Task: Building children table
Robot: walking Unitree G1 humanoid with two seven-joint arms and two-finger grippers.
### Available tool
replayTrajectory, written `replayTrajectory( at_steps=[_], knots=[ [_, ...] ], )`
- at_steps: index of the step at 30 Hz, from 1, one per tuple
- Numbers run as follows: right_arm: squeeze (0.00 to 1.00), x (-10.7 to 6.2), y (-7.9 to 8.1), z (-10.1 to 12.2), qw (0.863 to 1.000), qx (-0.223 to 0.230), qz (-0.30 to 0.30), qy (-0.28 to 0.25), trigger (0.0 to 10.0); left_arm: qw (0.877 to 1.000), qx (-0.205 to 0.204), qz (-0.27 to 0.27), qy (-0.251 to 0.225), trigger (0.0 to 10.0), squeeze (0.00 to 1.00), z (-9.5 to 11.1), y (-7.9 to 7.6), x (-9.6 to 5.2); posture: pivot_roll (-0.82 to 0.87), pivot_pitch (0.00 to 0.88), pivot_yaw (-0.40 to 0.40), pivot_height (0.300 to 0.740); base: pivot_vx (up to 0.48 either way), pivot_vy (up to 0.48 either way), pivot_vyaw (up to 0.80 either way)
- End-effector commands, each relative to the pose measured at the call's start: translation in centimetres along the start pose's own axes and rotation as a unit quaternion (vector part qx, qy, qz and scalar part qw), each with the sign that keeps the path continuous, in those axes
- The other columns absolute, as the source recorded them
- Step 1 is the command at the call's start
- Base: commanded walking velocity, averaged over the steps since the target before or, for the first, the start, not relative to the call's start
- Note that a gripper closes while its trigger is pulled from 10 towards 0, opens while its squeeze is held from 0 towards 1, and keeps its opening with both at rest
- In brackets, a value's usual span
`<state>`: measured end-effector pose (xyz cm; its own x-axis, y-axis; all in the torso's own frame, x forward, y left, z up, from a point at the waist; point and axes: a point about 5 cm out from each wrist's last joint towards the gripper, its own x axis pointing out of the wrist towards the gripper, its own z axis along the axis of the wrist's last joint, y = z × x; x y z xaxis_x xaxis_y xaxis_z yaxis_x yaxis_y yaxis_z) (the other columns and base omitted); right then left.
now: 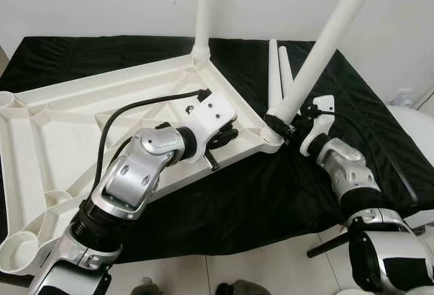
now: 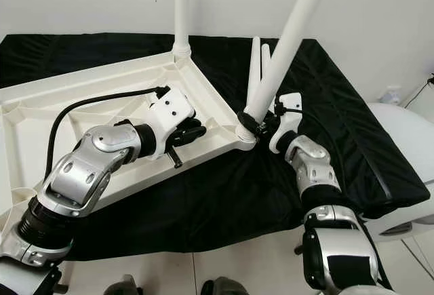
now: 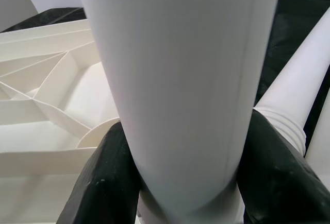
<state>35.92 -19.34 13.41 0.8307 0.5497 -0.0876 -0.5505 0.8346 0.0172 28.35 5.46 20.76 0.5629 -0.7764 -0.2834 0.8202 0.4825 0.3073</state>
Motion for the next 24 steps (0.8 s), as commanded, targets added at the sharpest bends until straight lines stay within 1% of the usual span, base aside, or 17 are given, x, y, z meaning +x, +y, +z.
replayTrajectory(
  at_steps=[1,4,7,10,13,18,20,21,22,24],
  knots=[
    [0.0,-1.4,0.4,-4.9,0.994,0.025,-0.006,0.11,10.0,1.0,0.004,0.013,-0.003,10.0,0.0,0.3,0.1,0.1,0.03,0.058,-0.057,0.74,0.0,0.0,0.0],
    [0.0,-1.1,0.4,-4.7,0.995,0.009,-0.013,0.102,10.0,1.0,0.003,0.015,-0.003,10.0,0.0,0.3,0.1,0.0,0.03,0.059,-0.062,0.74,0.0,0.0,0.0],
    [0.0,-0.9,0.8,-4.8,0.995,0.01,-0.018,0.094,10.0,1.0,0.002,0.017,-0.003,10.0,0.0,0.3,0.1,0.0,0.04,0.06,-0.065,0.74,0.0,0.0,0.0],
    [0.0,-0.7,1.2,-5.0,0.996,0.016,-0.035,0.084,10.0,1.0,0.002,0.018,-0.002,10.0,0.0,0.3,0.1,-0.1,0.04,0.06,-0.067,0.74,0.0,0.0,0.0],
    [0.0,-0.3,1.8,-5.3,0.996,0.022,-0.062,0.069,10.0,1.0,0.0,0.019,-0.002,10.0,0.0,0.2,0.1,-0.1,0.03,0.06,-0.065,0.74,0.0,0.0,0.0],
    [0.0,-0.3,2.0,-5.5,0.995,0.026,-0.068,0.065,10.0,1.0,0.001,0.019,-0.002,10.0,0.0,0.2,0.1,-0.1,0.03,0.062,-0.066,0.74,0.0,0.0,0.0],
    [0.0,-0.2,2.1,-5.6,0.993,0.03,-0.102,0.056,10.0,1.0,0.001,0.018,-0.003,10.0,0.0,0.3,0.1,-0.1,0.03,0.062,-0.062,0.74,0.0,0.0,0.0],
    [0.0,-0.2,2.1,-5.6,0.993,0.03,-0.102,0.056,10.0,1.0,0.001,0.018,-0.003,10.0,0.0,0.3,0.1,-0.1,0.03,0.062,-0.062,0.74,0.0,0.0,0.0],
    [0.0,0.0,2.3,-5.6,0.991,0.041,-0.122,0.048,10.0,1.0,0.001,0.017,-0.003,10.0,0.0,0.3,0.1,0.0,0.03,0.061,-0.062,0.74,0.0,0.0,0.0],
    [0.0,0.1,2.4,-5.5,0.989,0.044,-0.131,0.044,10.0,1.0,0.001,0.016,-0.003,10.0,0.0,0.3,0.1,0.0,0.03,0.061,-0.063,0.74,0.0,0.0,0.0]
  ],
)
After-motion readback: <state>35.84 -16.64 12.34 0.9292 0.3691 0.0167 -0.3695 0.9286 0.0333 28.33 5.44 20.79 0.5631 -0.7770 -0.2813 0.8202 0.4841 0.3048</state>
